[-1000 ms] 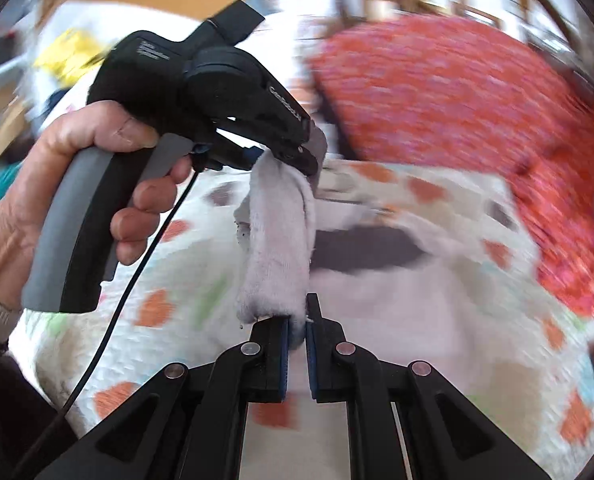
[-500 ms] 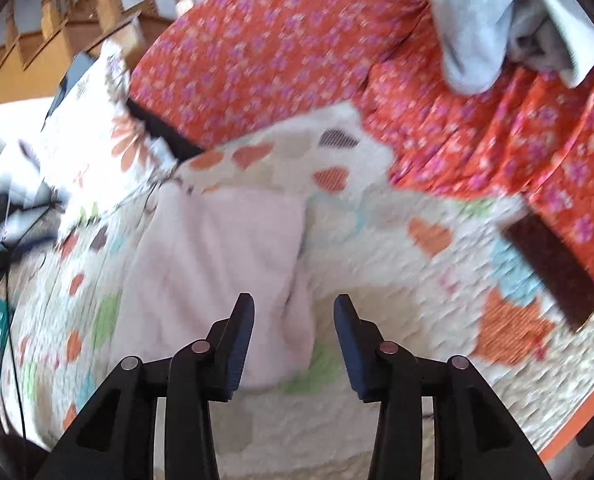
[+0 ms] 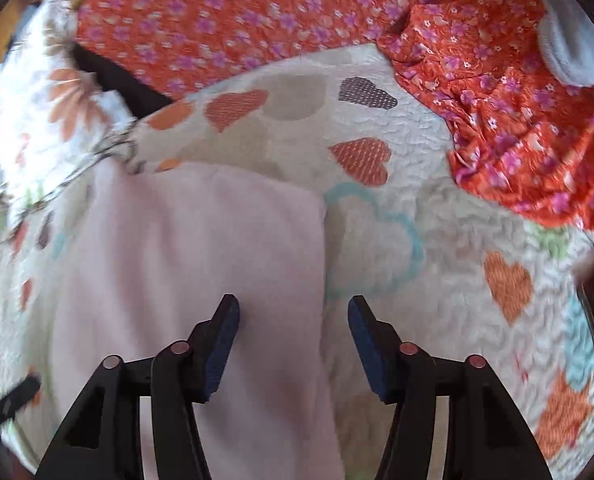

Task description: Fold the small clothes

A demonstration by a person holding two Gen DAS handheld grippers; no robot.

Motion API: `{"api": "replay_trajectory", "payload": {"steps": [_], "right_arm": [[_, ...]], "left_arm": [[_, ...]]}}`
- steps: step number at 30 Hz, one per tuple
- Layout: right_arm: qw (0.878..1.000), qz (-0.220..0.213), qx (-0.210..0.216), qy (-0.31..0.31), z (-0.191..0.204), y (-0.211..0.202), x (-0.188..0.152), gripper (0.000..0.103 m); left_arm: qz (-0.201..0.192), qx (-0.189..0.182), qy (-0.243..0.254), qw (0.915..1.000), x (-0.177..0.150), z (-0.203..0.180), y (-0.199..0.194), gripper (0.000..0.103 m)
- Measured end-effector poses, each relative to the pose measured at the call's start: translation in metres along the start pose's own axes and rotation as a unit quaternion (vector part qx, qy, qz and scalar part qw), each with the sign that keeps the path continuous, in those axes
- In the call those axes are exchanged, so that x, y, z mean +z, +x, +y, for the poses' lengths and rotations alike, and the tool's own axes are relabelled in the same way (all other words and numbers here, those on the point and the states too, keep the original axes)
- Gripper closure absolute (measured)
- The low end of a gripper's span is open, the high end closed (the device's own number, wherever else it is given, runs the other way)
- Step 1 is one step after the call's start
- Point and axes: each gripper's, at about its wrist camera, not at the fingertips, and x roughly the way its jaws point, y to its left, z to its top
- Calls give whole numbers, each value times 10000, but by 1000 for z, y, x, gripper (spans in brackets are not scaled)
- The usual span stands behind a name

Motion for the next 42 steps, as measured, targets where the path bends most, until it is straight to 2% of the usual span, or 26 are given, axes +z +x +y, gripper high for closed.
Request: {"api": "replay_trajectory", "payload": {"steps": [2,4,5,6,7,8,9,10,11,14,15,17,19,20,21,23,25,29,31,32,33,34,36,39,42], "right_arm": [[9998,14,172,133,-3,15,9,40],[9981,166,544,243,-3,28,17,83],[9967,248,714,289,0,30,22,97],[9972,187,683,219,6,26,27,97],[9977,-56,677,-29,17,16,34,98],[9967,-245,752,-153,24,7,38,98],[9946,-453,910,-218,29,-3,43,98],[9927,-643,993,-227,30,-10,47,98],[9942,-711,782,-209,29,-10,50,98],[9970,-523,-521,-230,19,13,46,97],[9965,-451,-684,-183,15,16,44,97],[9969,-590,-530,-26,11,1,43,95],[9955,-923,-189,-122,25,-24,43,72],[9943,-1038,86,-237,36,-34,41,48],[9930,-1061,396,-338,49,-41,38,37],[9893,-823,1030,-628,82,-41,34,37],[9865,-480,1170,-1040,123,-28,32,36],[9829,116,685,-1708,185,17,28,34],[9786,329,197,-2020,210,44,21,34],[9749,338,-58,-2198,216,53,15,35],[9696,291,-336,-2407,223,61,11,48],[9639,200,-563,-2593,231,66,6,53],[9579,115,-789,-2758,246,66,0,74],[9586,83,-834,-2722,260,56,5,90],[9652,44,-616,-2542,275,47,14,99]], "left_arm": [[78,-102,346,9993,0,-17,11,24],[167,-127,626,9978,-1,-32,24,23],[239,-95,763,9968,-3,-40,33,23],[367,-49,933,9950,-5,-47,42,25],[470,-9,1057,9933,-6,-51,47,54],[593,192,1212,9907,-7,-56,52,73],[583,377,1291,9892,-9,-58,53,73],[535,384,1257,9899,-9,-57,51,74],[559,377,1176,9908,-9,-55,48,76],[566,445,1125,9910,-16,-49,43,77],[544,445,1107,9914,-20,-48,41,77],[478,378,1039,9927,-26,-46,37,77],[402,304,982,9939,-31,-43,33,77],[405,274,958,9942,-31,-42,31,76],[414,230,914,9947,-32,-41,28,76],[433,149,817,9956,-32,-38,21,76],[412,105,712,9966,-32,-34,12,76],[256,221,531,9980,-29,-17,-12,76],[167,291,407,9986,-27,-4,-23,75],[127,322,329,9989,-26,4,-29,74],[88,358,239,9990,-26,13,-35,74],[59,406,114,9991,-25,25,-42,74],[34,432,-99,9990,-24,42,-53,72],[-16,380,-455,9982,-24,66,-67,71],[-118,347,-615,9974,-22,78,-77,70]]}}
